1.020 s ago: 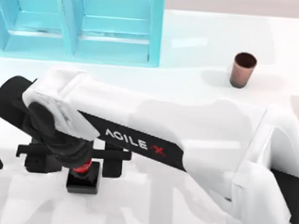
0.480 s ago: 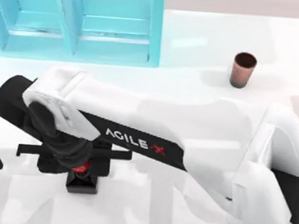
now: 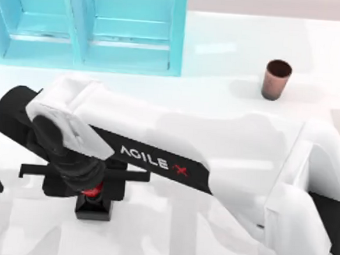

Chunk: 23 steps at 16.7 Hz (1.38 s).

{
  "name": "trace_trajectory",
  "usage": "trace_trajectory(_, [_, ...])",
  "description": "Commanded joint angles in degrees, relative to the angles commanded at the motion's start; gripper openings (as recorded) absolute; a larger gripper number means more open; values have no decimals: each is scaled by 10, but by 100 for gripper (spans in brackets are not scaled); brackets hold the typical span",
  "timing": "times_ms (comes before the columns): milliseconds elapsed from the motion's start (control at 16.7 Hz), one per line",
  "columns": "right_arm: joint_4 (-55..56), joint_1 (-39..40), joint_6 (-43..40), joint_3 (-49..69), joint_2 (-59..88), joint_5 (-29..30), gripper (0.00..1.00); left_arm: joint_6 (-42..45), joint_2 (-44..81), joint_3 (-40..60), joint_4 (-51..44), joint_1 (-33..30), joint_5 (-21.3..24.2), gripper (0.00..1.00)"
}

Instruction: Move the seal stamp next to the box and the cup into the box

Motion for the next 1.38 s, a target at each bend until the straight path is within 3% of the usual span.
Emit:
trace_trajectory(240, [-4,-14,-10,-39,-42,-2,0,0,0,0,0,0,0,100])
trace_trajectory(660, [-28,-57,-58,-196,-240,-8,0,0,0,0,0,0,0,100])
trace_trajectory(1140, [-32,-62,-72,-222,-265,-9,0,0,0,0,0,0,0,100])
trace_trajectory(1380, [-25,-108,-146,-304,-343,-16,0,0,0,0,0,0,0,100])
